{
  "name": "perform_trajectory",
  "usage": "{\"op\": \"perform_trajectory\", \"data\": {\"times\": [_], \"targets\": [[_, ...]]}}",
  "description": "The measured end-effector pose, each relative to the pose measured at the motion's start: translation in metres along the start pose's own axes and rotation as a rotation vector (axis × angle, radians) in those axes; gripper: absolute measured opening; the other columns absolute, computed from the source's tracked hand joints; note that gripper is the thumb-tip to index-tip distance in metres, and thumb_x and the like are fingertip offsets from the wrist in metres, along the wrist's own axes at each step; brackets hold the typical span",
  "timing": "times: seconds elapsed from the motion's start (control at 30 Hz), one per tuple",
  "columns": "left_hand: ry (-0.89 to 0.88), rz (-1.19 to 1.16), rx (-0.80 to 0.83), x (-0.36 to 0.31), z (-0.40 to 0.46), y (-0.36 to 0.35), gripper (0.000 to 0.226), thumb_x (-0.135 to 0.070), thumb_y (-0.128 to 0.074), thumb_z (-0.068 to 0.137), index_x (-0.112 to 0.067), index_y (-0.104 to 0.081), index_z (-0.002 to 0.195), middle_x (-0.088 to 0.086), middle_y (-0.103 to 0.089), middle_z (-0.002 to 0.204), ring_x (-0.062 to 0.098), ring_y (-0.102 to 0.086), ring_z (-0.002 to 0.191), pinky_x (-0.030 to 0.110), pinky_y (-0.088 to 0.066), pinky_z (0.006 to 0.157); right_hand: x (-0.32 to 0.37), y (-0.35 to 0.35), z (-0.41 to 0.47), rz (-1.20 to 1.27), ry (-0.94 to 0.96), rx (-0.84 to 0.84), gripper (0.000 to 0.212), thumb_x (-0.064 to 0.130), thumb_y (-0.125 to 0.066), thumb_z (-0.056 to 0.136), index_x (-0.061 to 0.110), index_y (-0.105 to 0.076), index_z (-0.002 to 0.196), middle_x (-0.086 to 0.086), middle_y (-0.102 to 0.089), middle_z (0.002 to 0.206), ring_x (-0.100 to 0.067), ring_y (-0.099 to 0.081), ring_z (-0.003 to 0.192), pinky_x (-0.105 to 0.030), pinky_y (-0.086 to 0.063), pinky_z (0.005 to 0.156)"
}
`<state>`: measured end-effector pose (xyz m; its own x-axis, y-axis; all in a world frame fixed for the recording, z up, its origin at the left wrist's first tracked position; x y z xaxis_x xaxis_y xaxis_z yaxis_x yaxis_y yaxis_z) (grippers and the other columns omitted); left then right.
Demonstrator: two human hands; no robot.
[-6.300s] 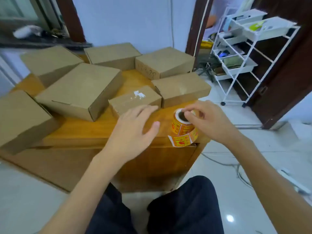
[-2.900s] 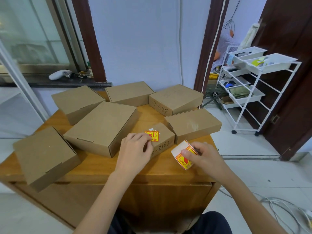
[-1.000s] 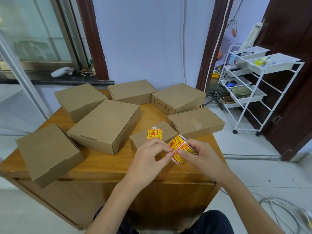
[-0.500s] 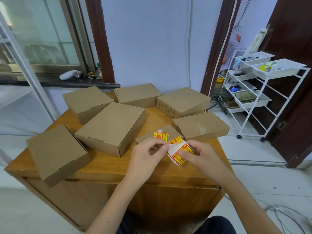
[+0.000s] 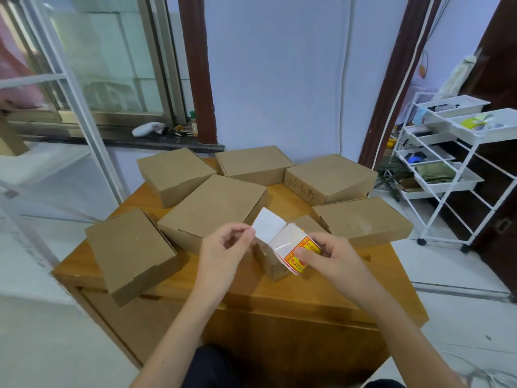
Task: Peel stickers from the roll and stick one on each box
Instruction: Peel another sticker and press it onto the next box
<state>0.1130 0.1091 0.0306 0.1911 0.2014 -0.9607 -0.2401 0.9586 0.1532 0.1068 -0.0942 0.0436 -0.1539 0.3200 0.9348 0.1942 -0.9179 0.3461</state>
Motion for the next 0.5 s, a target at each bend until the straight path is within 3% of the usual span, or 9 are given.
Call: {"op": "perform_trajectory", "data": {"times": [0.1,0.23,0.5], "targets": [[0.010,-0.011,-0.064,0.004,0.006,0.020,0.007,-0.026,-0.063,0.091,-0.026,-0.070,0.092,-0.009,-0.071,0.077,0.009,-0.067,0.076,0.017,-0.054,0.067,0.007,-0.005,0.004,-0.010,0.014,-0.013,0.014,0.020,-0.063,0.089,0.023,-0.071,0.101,0.005,-0.076,0.094,-0.005,-0.071,0.086,-0.024,-0.057,0.074],[0.015,-0.036,-0.146,0.009,0.014,0.048,0.009,-0.023,-0.061,0.092,-0.022,-0.070,0.093,-0.005,-0.072,0.079,0.009,-0.068,0.077,0.018,-0.054,0.069,0.019,-0.007,0.009,-0.046,0.041,-0.031,0.017,0.024,-0.063,0.090,0.020,-0.070,0.105,0.004,-0.075,0.098,-0.007,-0.070,0.089,-0.032,-0.059,0.077],[-0.086,0.076,-0.239,-0.002,0.033,0.070,0.009,-0.025,-0.062,0.092,-0.029,-0.068,0.096,-0.011,-0.072,0.091,0.005,-0.067,0.088,0.023,-0.054,0.078,0.042,-0.024,0.031,-0.030,0.104,-0.076,0.010,0.031,-0.064,0.087,0.033,-0.069,0.096,0.007,-0.075,0.093,-0.012,-0.070,0.089,-0.046,-0.057,0.081]]}}
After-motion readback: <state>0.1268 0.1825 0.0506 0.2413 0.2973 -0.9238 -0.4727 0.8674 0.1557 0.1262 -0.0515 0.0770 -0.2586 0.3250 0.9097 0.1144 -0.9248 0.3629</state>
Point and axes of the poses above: each hand's wrist, its own z-axis towards the middle knuckle, its own y-axis out of the back of the hand, x = y × z, the point moved 8 cm from there along z, towards the middle knuckle
